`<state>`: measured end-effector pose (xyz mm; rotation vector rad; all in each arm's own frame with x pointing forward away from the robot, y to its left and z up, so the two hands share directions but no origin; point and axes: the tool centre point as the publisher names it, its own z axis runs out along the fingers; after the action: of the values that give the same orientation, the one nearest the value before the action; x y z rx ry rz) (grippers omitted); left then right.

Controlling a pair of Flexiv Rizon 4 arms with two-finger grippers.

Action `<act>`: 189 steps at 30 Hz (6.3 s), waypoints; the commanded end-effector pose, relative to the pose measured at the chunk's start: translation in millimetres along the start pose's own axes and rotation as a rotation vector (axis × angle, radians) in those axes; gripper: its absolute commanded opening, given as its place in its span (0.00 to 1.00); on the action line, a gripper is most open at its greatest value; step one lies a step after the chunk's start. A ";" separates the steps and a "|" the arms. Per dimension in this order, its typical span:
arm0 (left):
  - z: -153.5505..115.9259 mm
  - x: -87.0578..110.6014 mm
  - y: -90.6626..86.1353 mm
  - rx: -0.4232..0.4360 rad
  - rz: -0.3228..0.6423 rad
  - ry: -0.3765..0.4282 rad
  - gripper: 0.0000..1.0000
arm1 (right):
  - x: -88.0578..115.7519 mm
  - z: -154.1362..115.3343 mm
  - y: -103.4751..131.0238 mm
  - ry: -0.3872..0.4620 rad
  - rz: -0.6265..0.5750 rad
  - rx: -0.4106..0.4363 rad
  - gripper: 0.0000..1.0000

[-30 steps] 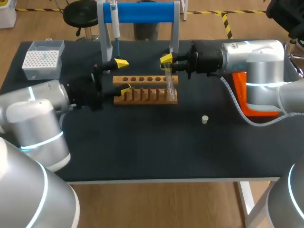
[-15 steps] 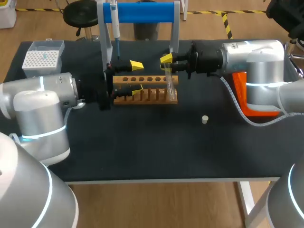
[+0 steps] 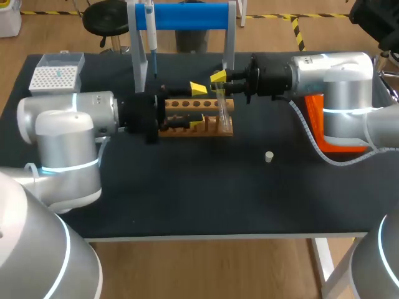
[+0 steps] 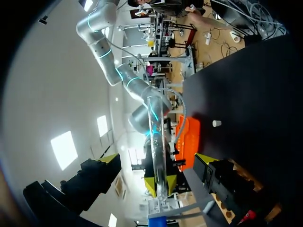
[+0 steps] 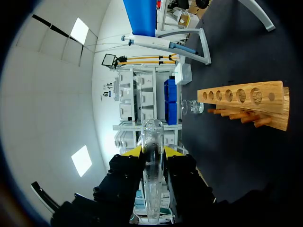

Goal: Invert the test tube, pick up the pipette, mount the tip to pipette, aspirate from beaker and dispense into the tube, eject the tip, return the pipette, and cap with the stopper.

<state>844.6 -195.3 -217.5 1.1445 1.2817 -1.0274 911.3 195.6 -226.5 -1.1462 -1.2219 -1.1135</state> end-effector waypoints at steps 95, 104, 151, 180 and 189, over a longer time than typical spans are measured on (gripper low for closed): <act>52.1 -3.8 -25.6 0.136 -0.035 0.011 0.00 | 18.1 -88.0 -44.1 -0.359 -1.482 -0.211 1.00; 52.1 -3.8 -25.6 0.136 -0.035 0.011 0.00 | 15.2 -91.0 -43.4 -0.392 -1.575 -0.234 1.00; 19.7 -43.0 0.9 0.235 -0.994 0.040 0.00 | -28.1 -63.2 -49.9 -0.549 -1.801 -0.021 1.00; 23.8 -38.4 65.8 0.179 -1.287 0.123 0.00 | -54.6 -62.1 -45.8 -0.600 -1.668 -0.094 1.00; 24.4 -26.6 80.9 0.197 -1.359 0.097 0.00 | -56.3 -61.6 -43.9 -0.602 -1.658 -0.096 1.00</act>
<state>918.1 -206.9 -184.2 0.2938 2.1041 -2.0734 871.9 128.8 -280.9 -0.2702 -2.7786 -2.0209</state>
